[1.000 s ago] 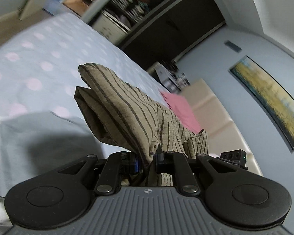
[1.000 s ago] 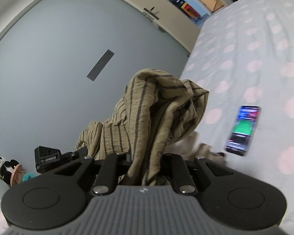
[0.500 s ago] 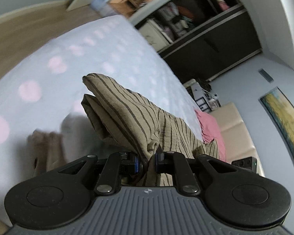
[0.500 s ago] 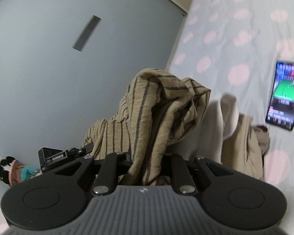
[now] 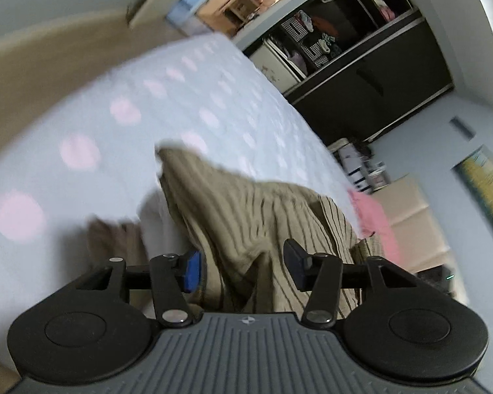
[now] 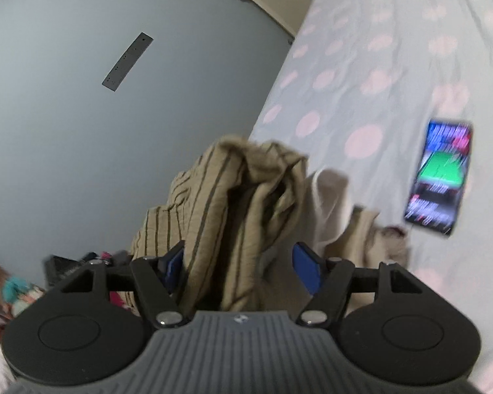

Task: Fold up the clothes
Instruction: 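Carry the shirt to the clothes stack and release it on top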

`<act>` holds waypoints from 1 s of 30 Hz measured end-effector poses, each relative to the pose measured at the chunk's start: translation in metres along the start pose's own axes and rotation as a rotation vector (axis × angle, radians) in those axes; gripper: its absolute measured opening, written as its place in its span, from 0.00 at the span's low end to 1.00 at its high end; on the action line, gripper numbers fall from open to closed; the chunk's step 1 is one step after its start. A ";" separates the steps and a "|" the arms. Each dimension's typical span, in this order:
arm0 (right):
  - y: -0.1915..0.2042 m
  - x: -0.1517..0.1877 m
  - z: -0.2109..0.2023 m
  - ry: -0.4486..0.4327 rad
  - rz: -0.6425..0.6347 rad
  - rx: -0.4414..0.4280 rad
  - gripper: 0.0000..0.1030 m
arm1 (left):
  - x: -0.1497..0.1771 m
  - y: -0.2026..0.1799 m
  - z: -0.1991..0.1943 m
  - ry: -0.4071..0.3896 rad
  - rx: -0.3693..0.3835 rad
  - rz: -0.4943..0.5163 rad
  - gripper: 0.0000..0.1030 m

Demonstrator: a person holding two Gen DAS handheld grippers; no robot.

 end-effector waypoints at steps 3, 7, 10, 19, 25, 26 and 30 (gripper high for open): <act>0.005 -0.003 -0.024 -0.063 -0.057 0.049 0.70 | -0.007 -0.018 -0.024 -0.063 -0.064 0.051 0.51; 0.017 0.007 -0.045 -0.098 -0.127 0.077 0.70 | 0.000 -0.045 -0.039 -0.121 -0.113 0.057 0.57; 0.028 0.023 -0.058 -0.092 -0.173 0.091 0.69 | 0.013 -0.080 -0.039 -0.110 -0.161 0.112 0.59; 0.074 0.070 -0.083 -0.158 -0.302 0.161 0.86 | 0.069 -0.165 -0.044 -0.101 -0.348 0.132 0.67; 0.093 0.100 -0.088 -0.186 -0.377 0.220 0.96 | 0.129 -0.215 -0.025 -0.098 -0.518 0.232 0.73; 0.094 0.104 -0.087 -0.186 -0.387 0.232 0.96 | 0.137 -0.219 -0.021 -0.094 -0.548 0.236 0.73; 0.097 0.123 -0.082 -0.189 -0.428 0.282 0.97 | 0.170 -0.231 -0.013 -0.120 -0.629 0.228 0.73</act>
Point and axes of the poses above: each gripper's, at about its wrist camera, not at the fingertips, and z roughly the way its jaws point, y to its left, x to its underside, the point moved 1 cm from there along z, roughly the way its jaws point
